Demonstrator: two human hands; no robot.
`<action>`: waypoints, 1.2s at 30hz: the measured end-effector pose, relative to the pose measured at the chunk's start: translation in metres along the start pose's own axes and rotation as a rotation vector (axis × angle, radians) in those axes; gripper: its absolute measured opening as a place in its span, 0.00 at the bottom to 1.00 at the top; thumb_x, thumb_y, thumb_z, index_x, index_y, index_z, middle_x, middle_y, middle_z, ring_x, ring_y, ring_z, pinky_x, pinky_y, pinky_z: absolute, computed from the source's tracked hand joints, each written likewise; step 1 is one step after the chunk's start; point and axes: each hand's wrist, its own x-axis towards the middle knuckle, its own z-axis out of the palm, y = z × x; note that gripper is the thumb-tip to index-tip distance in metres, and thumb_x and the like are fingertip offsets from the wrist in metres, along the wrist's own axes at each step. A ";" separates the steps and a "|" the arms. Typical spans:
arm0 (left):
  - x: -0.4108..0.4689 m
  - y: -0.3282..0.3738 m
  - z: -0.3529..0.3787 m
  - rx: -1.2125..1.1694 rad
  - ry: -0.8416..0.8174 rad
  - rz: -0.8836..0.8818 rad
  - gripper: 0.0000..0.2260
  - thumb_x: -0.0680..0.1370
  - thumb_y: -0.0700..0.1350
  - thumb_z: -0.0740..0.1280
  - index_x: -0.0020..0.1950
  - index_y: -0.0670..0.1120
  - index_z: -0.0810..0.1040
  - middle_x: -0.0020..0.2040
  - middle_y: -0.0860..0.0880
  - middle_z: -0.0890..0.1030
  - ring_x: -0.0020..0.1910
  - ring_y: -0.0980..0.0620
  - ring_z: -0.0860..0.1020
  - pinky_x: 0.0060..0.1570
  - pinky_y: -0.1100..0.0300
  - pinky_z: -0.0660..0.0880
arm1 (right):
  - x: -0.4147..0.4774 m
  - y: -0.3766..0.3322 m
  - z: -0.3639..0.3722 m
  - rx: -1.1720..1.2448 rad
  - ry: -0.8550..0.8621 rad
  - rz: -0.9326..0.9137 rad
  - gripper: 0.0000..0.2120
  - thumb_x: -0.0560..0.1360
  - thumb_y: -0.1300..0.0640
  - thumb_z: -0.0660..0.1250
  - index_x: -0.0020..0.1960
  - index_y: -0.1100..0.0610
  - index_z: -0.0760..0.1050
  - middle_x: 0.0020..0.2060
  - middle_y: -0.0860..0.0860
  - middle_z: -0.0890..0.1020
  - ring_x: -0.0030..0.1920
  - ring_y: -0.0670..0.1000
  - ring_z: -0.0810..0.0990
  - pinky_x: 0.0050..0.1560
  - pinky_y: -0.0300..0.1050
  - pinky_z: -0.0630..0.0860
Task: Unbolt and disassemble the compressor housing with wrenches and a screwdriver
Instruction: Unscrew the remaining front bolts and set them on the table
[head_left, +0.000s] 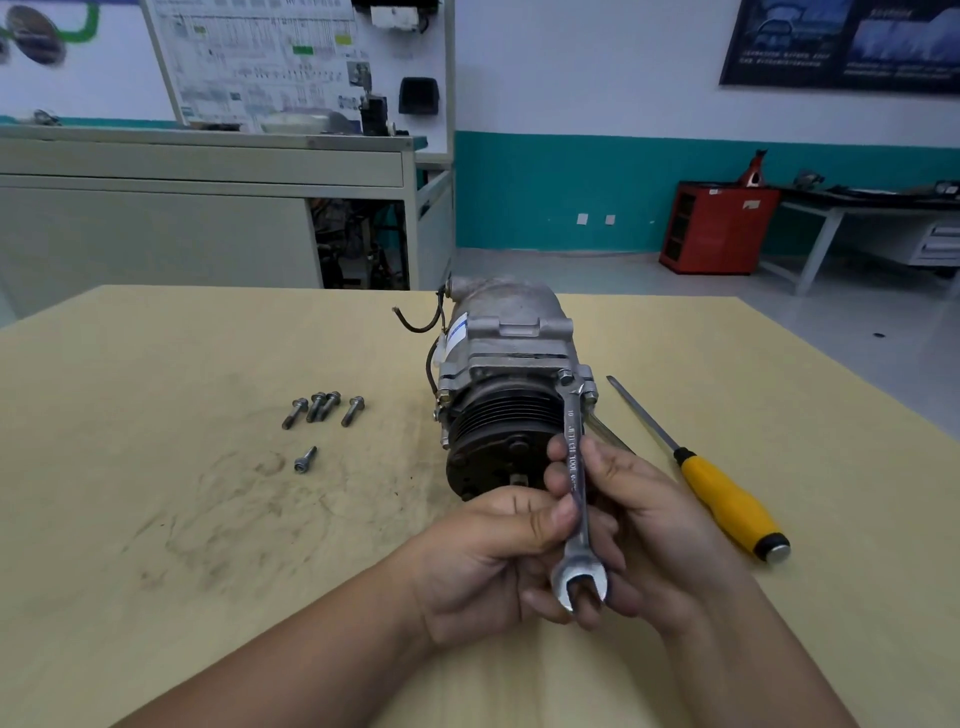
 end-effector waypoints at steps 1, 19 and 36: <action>-0.001 0.000 -0.001 -0.012 -0.007 -0.008 0.13 0.71 0.56 0.70 0.41 0.46 0.84 0.37 0.49 0.85 0.32 0.58 0.82 0.31 0.70 0.68 | 0.001 0.001 0.001 0.003 0.017 0.008 0.12 0.69 0.53 0.62 0.35 0.56 0.82 0.30 0.53 0.79 0.25 0.48 0.73 0.27 0.44 0.77; 0.007 -0.006 0.006 0.097 0.181 -0.016 0.08 0.76 0.42 0.66 0.40 0.45 0.84 0.35 0.47 0.84 0.31 0.54 0.81 0.27 0.69 0.67 | -0.011 -0.013 0.008 -0.308 0.358 -0.054 0.12 0.71 0.58 0.69 0.32 0.63 0.76 0.19 0.55 0.72 0.17 0.50 0.70 0.20 0.40 0.71; 0.006 -0.004 0.001 0.015 0.150 0.072 0.15 0.67 0.56 0.75 0.44 0.46 0.84 0.38 0.45 0.85 0.37 0.51 0.83 0.38 0.61 0.75 | -0.007 -0.015 0.018 -0.160 0.294 -0.038 0.12 0.64 0.55 0.68 0.27 0.62 0.75 0.15 0.52 0.63 0.12 0.48 0.62 0.16 0.33 0.65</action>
